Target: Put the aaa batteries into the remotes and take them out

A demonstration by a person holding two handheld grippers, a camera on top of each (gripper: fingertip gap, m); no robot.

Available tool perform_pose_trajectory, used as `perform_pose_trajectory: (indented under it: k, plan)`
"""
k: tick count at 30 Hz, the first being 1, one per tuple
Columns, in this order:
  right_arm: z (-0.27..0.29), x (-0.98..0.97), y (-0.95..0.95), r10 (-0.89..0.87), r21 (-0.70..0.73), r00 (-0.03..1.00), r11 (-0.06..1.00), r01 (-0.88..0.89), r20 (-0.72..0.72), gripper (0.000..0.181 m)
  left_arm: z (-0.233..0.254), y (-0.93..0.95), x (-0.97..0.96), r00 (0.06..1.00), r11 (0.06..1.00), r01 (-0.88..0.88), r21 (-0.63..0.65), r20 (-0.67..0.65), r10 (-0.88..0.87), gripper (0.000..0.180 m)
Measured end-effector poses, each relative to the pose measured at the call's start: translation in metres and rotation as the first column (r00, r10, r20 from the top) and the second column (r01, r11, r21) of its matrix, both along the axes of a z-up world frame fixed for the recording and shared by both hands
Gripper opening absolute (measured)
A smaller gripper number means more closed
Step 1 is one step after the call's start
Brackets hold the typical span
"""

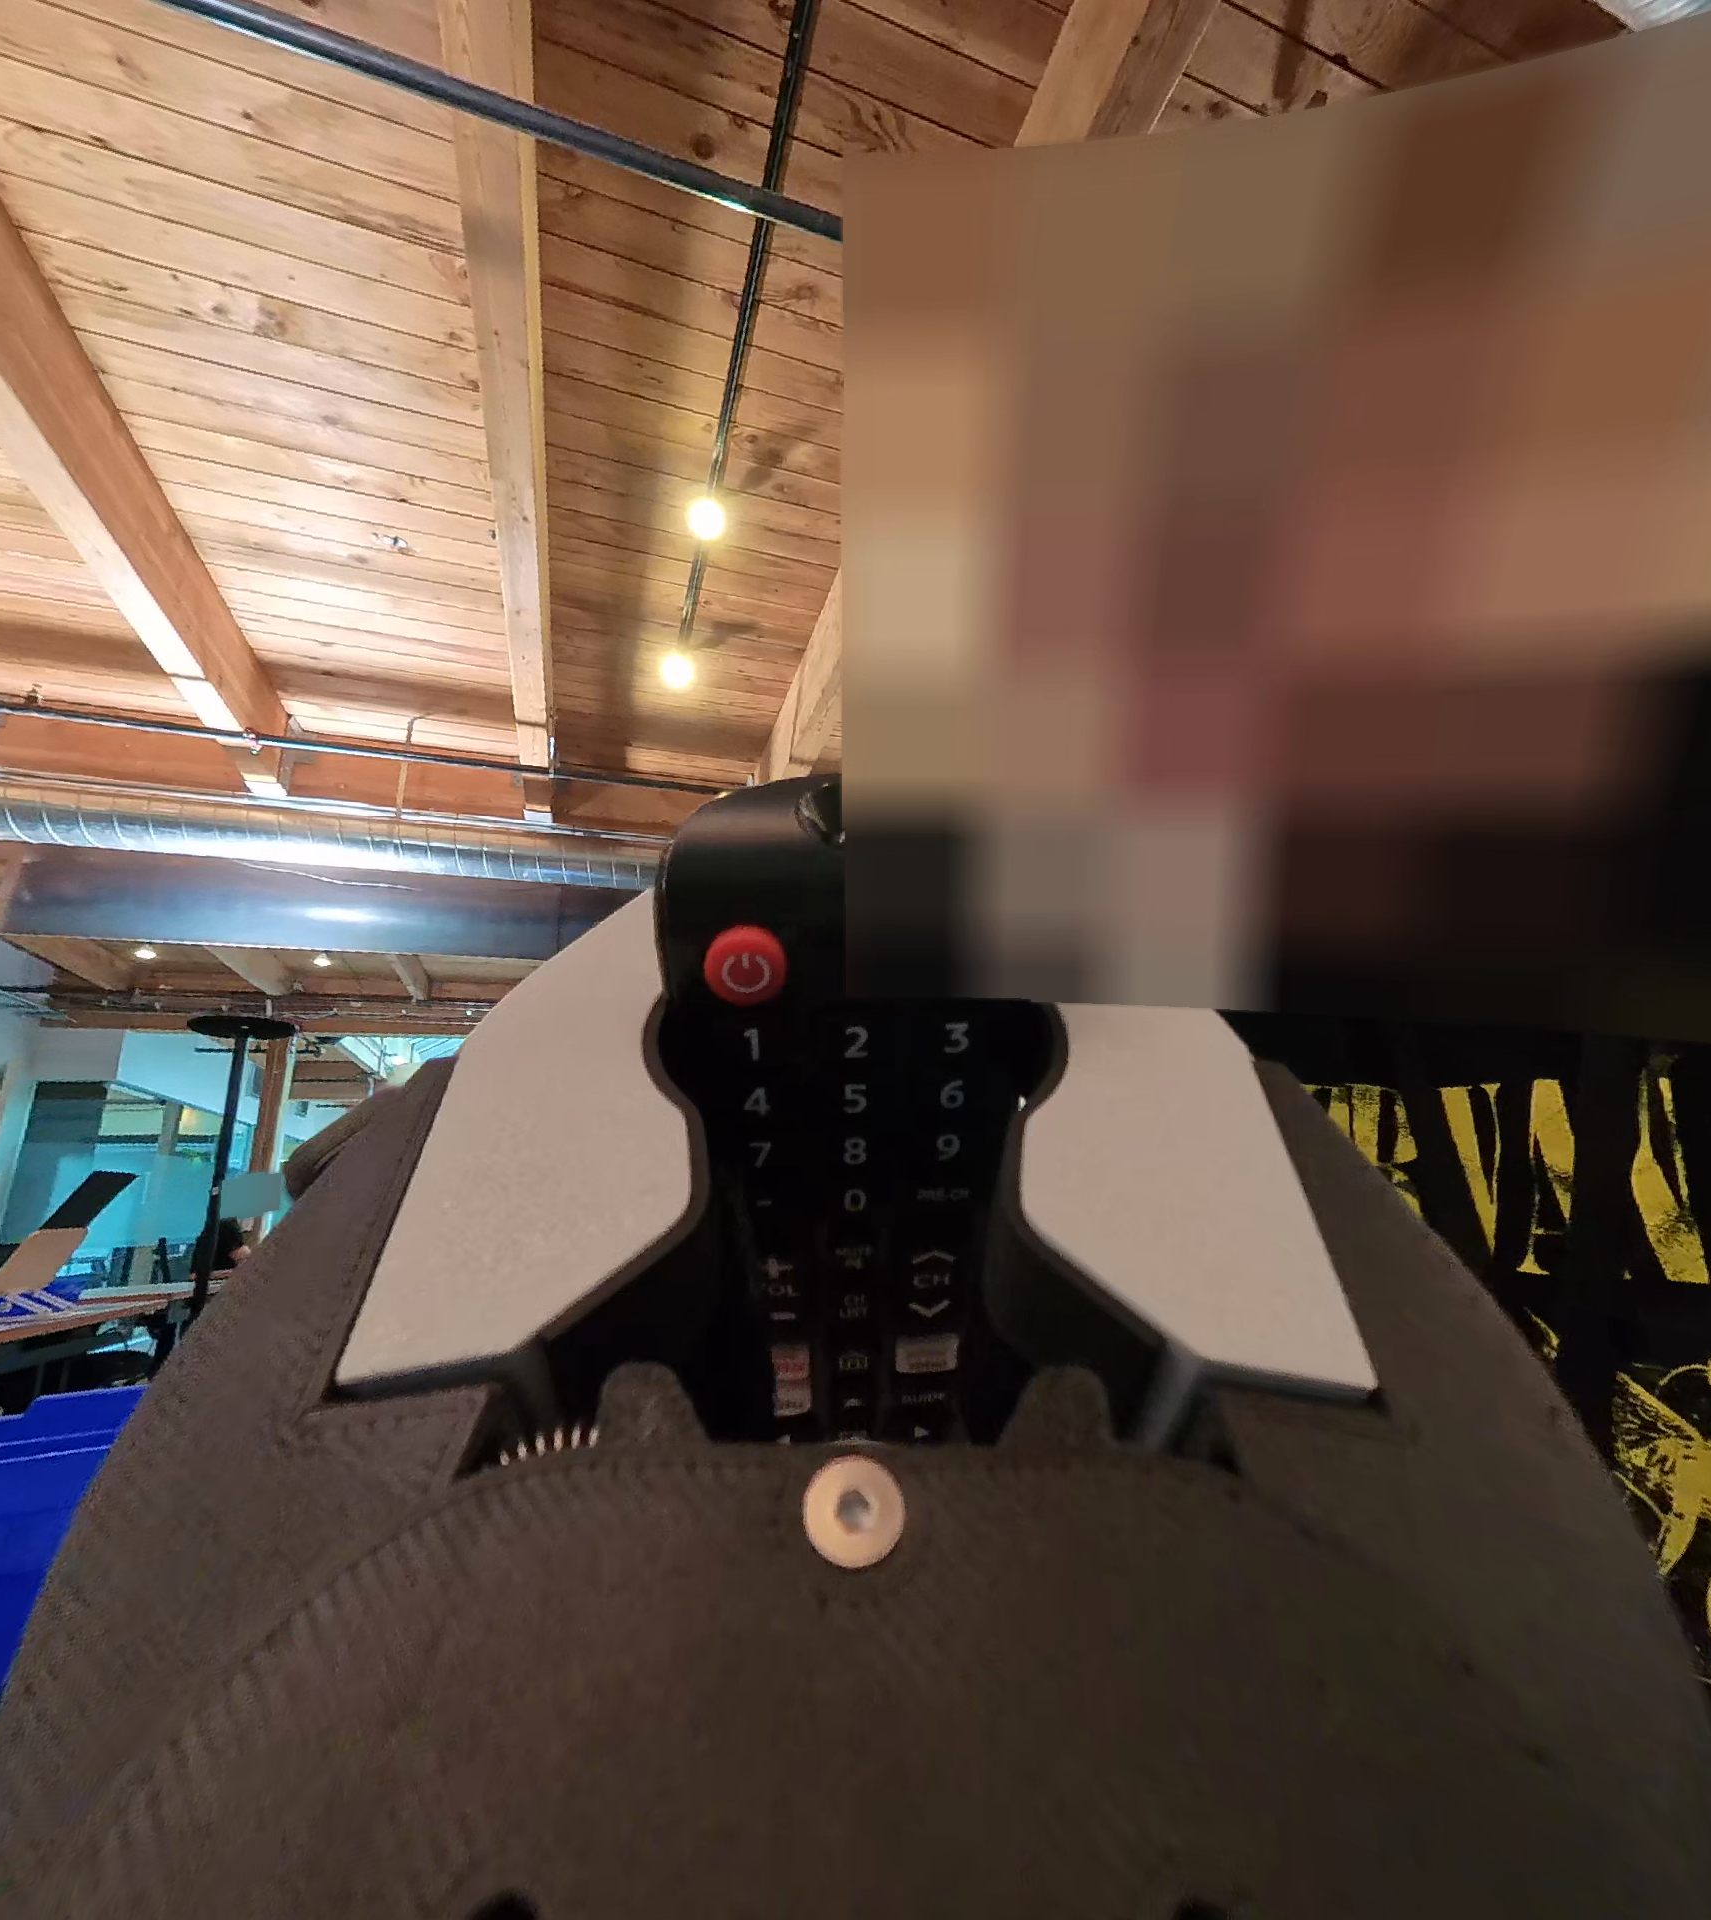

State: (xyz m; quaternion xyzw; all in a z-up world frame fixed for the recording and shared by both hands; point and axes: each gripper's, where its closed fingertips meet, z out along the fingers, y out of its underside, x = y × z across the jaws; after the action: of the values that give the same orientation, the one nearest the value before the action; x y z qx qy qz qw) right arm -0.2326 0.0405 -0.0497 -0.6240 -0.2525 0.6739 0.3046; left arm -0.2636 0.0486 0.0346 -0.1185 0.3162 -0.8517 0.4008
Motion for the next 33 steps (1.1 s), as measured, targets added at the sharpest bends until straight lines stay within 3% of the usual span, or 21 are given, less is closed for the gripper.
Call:
perform_pose_trajectory:
  k: [3, 7, 12, 15, 19, 22, 24, 33]
  plan:
    - [0.01, 0.021, 0.005, -0.103, 0.116, 0.994, 0.988, 0.099, 0.028, 0.044, -0.001, 0.002, 0.001, 1.0, 1.0, -0.008, -0.004, -0.009, 0.008, 0.06]
    - [0.009, 0.074, 0.009, -0.34, 0.319, 0.924, 0.908, 0.272, 0.178, 0.003, -0.002, 0.003, 0.001, 1.0, 1.0, -0.019, 0.003, -0.021, 0.019, 0.06]
    - [-0.037, 0.138, -0.003, -0.497, 0.436, 0.673, 0.856, 0.277, 0.548, 0.0, -0.003, 0.004, 0.002, 0.999, 1.0, -0.027, 0.005, -0.035, 0.027, 0.06]
    - [-0.078, 0.177, -0.002, -0.538, 0.518, 0.418, 0.838, 0.171, 0.732, 0.024, -0.005, 0.005, 0.005, 0.999, 1.0, -0.027, 0.003, -0.047, 0.027, 0.06]
    - [-0.117, 0.198, 0.001, -0.462, 0.417, 0.34, 0.887, 0.2, 0.819, 0.051, -0.008, 0.007, 0.007, 0.997, 0.999, -0.034, 0.002, -0.064, 0.034, 0.06]
    - [-0.127, 0.198, 0.011, -0.457, 0.33, 0.409, 0.879, 0.344, 0.79, 0.069, -0.01, 0.009, 0.009, 0.997, 0.999, -0.038, -0.001, -0.073, 0.037, 0.06]
    - [-0.139, 0.198, 0.013, -0.422, 0.271, 0.383, 0.881, 0.388, 0.822, 0.072, -0.011, 0.009, 0.01, 0.996, 0.999, -0.039, 0.0, -0.079, 0.039, 0.06]
    - [-0.153, 0.144, 0.027, -0.445, 0.347, 0.215, 0.859, 0.377, 0.869, 0.062, -0.012, 0.009, 0.013, 0.996, 0.999, -0.032, -0.003, -0.088, 0.032, 0.06]
